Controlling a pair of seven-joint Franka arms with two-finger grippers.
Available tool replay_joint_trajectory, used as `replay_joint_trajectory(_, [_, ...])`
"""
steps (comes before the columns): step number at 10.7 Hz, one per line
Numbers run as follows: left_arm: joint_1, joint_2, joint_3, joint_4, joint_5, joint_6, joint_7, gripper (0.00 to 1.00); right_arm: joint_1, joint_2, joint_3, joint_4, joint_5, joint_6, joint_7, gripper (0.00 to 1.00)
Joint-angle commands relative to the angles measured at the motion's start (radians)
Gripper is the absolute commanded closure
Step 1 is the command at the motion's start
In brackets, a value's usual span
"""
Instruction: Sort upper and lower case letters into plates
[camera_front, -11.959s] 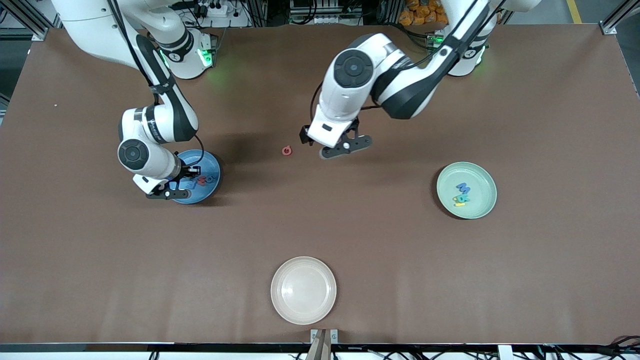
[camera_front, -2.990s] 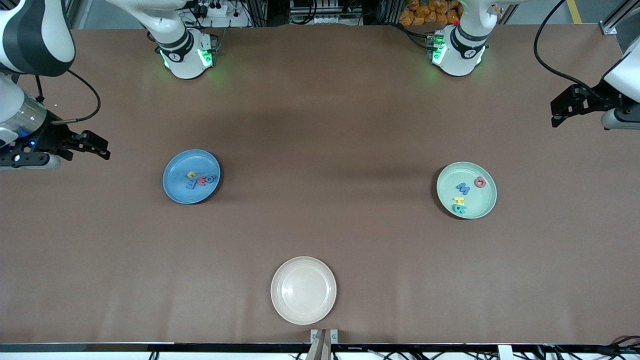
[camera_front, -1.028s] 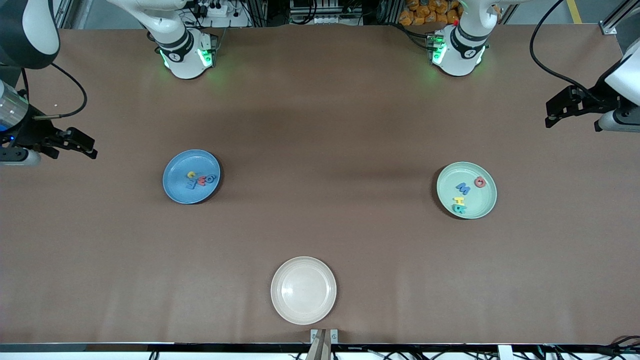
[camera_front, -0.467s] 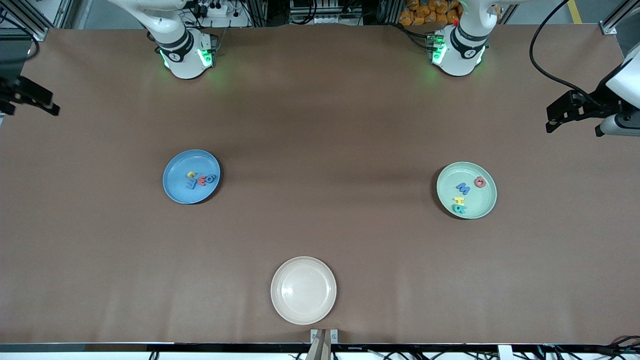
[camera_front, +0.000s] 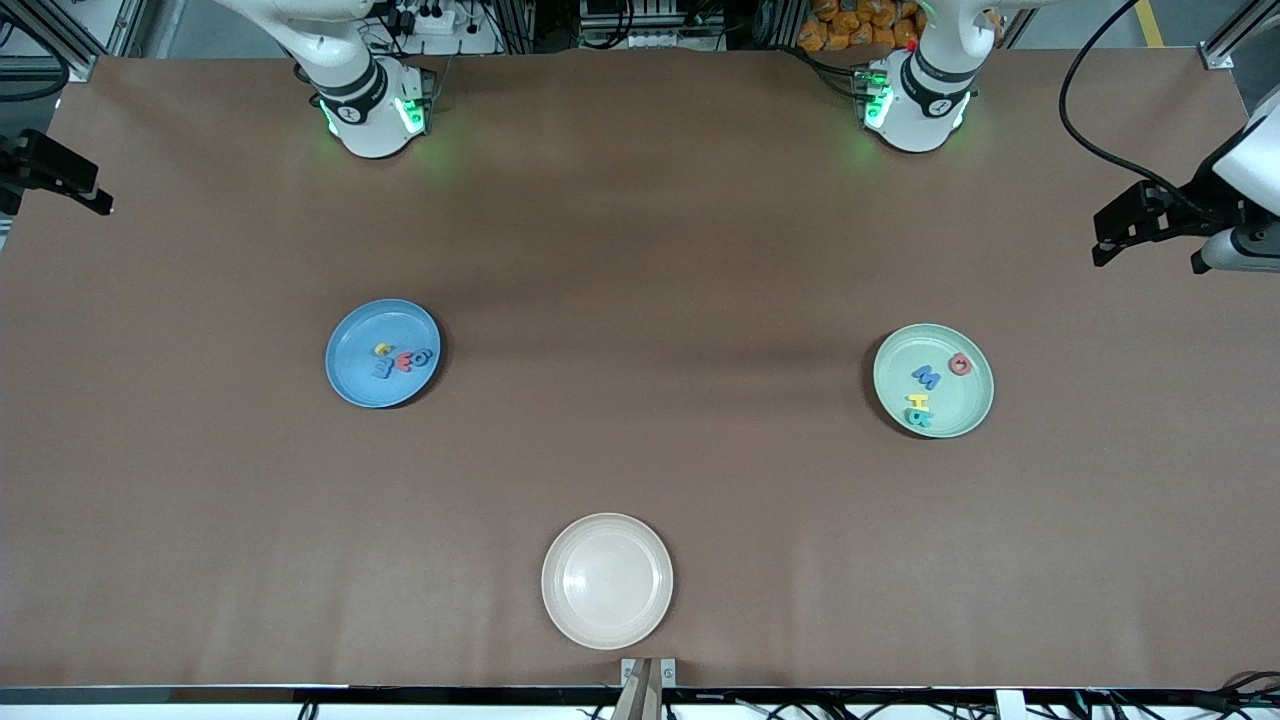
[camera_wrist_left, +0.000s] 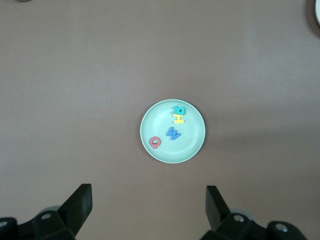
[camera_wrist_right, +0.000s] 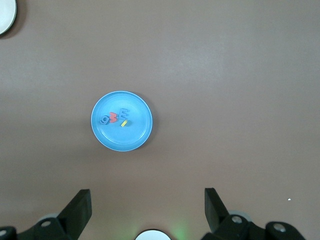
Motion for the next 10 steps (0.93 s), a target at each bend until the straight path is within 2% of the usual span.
replay_joint_trajectory(1, [0.001, -0.008, -0.002, 0.004, -0.002, 0.005, 0.000, 0.00, -0.010, 0.005, 0.000, 0.045, 0.000, -0.022, -0.004, 0.00])
replay_joint_trajectory(10, [0.001, -0.039, -0.002, 0.006, -0.016, 0.002, 0.009, 0.00, -0.013, 0.013, -0.001, 0.015, 0.000, 0.000, -0.004, 0.00])
